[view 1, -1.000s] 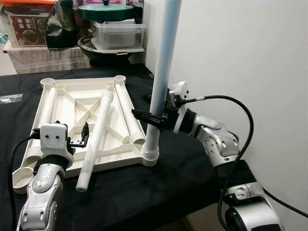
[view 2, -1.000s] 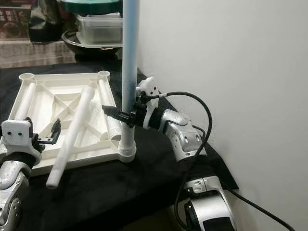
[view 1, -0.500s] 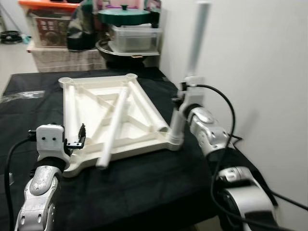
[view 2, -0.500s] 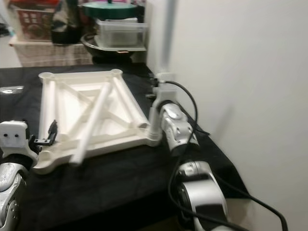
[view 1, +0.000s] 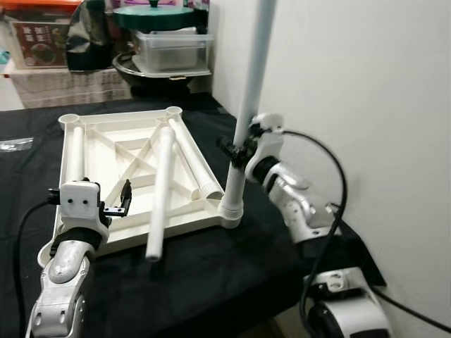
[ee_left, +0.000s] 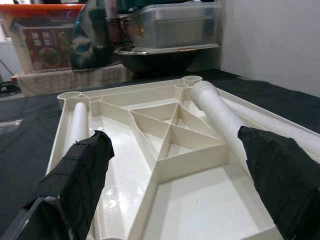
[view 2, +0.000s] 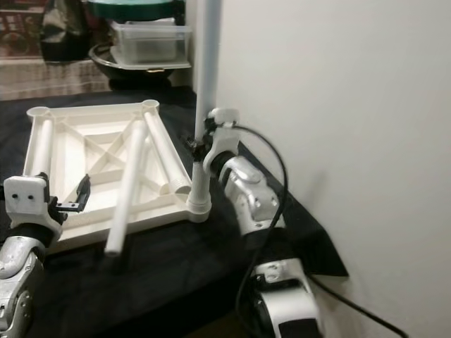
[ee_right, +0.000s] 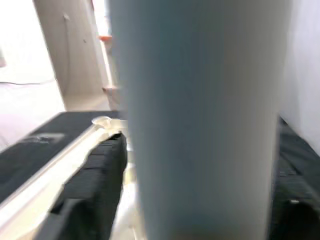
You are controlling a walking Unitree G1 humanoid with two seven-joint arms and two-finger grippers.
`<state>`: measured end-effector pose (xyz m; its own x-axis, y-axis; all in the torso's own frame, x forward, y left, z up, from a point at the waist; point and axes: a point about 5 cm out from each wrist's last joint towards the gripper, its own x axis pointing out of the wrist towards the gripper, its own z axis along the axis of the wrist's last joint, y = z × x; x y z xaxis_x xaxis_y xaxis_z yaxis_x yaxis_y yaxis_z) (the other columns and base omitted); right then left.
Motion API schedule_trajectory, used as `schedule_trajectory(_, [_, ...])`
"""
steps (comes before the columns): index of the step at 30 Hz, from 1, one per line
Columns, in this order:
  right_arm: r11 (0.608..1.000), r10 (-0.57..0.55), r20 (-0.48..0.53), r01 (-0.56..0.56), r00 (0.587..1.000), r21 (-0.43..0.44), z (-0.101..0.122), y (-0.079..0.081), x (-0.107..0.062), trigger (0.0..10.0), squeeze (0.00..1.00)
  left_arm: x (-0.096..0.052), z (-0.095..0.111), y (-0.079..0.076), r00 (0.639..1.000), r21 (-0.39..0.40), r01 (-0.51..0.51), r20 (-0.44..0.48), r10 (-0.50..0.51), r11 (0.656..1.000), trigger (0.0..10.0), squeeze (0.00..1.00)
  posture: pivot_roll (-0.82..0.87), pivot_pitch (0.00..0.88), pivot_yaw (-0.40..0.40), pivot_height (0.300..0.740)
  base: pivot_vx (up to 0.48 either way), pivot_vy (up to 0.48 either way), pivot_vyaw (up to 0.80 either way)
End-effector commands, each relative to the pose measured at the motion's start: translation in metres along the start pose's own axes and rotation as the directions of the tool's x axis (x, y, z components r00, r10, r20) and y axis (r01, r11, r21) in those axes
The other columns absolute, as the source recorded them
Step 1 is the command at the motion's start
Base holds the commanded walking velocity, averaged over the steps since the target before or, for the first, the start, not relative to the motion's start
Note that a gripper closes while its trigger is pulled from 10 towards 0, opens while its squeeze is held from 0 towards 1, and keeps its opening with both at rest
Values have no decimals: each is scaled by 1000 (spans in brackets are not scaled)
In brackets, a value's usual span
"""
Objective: Building children table
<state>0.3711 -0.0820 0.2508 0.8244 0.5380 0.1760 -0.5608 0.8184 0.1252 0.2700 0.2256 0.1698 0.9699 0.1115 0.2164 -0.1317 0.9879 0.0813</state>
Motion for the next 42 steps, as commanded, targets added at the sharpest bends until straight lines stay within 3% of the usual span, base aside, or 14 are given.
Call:
schedule_trajectory(1, [993, 120, 1, -120, 993, 13, 5, 7, -2, 10000, 761, -2, -3, -1, 1000, 3, -3, -8, 3, 1000, 10000, 0, 100, 0, -126, 740, 0, 0, 0])
schedule_trajectory(2, [967, 256, -3, -256, 967, -6, 8, 12, -8, 10000, 0, -3, -3, -1, 1000, 3, -4, -9, 4, 1000, 10000, 0, 100, 0, -126, 740, 0, 0, 0])
schedule_trajectory(13, [699, 705, -151, -715, 693, -18, -12, 21, -25, 10000, 0, -1, -1, 0, 1000, 7, -2, -4, 2, 1000, 10000, 0, 120, 0, -132, 740, 0, 0, 0])
schedule_trajectory(17, [671, 731, -175, -742, 660, 2, -20, 26, -20, 0, 0, -3, -1, 0, 1000, 10, -4, -5, 4, 1000, 10000, 0, 129, 0, -139, 740, 0, 0, 0])
schedule_trajectory(24, [848, 509, -232, -529, 829, -30, -31, 15, 0, 0, 0, -5, -2, 0, 1000, 10, -3, -8, 3, 1000, 10000, 0, 123, 0, -132, 740, 0, 0, 0])
schedule_trajectory(26, [986, 40, -319, -88, 947, -139, -47, -19, 5, 0, 0, -4, -2, 0, 1000, 11, -1, -10, 1, 1000, 10000, 0, 115, 0, -127, 740, 0, 0, 0])
schedule_trajectory(30, [941, -325, -309, 276, 894, -194, -57, -42, -10, 0, 0, -3, -3, 0, 1000, 11, 1, -10, -1, 1000, 10000, 0, 111, 0, -123, 740, 0, 0, 0])
schedule_trajectory(35, [948, -309, -263, 273, 914, -165, -54, -12, -21, 0, 0, -3, -3, -2, 1000, 8, 7, -13, -7, 1000, 10000, 0, 103, 0, -119, 740, 0, 0, 0])
schedule_trajectory(36, [968, -237, -250, 208, 939, -139, -51, 4, -20, 10000, 0, -3, -4, -2, 1000, 7, 9, -14, -9, 1000, 10000, 0, 98, 0, -115, 740, 0, 0, 0])
schedule_trajectory(38, [994, -96, -182, 85, 979, -69, -38, 27, -21, 10000, 0, -2, -5, -2, 1000, 6, 11, -15, -11, 1000, 10000, 0, 93, 0, -113, 740, 0, 0, 0])
schedule_trajectory(39, [997, -65, -148, 57, 987, -59, -33, 32, -20, 10000, 380, -1, -5, -2, 1000, 6, 12, -16, -12, 1000, 10000, 0, 91, 0, -113, 740, 0, 0, 0])
schedule_trajectory(40, [997, -65, -148, 57, 987, -59, -33, 32, -20, 10000, 380, -1, -5, -2, 1000, 6, 12, -16, -12, 1000, 10000, 0, 91, 0, -113, 740, 0, 0, 0])
schedule_trajectory(41, [998, -14, -118, 6, 993, -64, -27, 31, -17, 10000, 1000, 0, -5, -3, 1000, 5, 13, -15, -13, 1000, 10000, 0, 91, 0, -115, 740, 0, 0, 0])
schedule_trajectory(42, [998, -6, -120, -2, 993, -69, -26, 31, -16, 10000, 1000, 0, -5, -3, 1000, 5, 13, -14, -13, 1000, 10000, 0, 91, 0, -115, 740, 0, 0, 0])
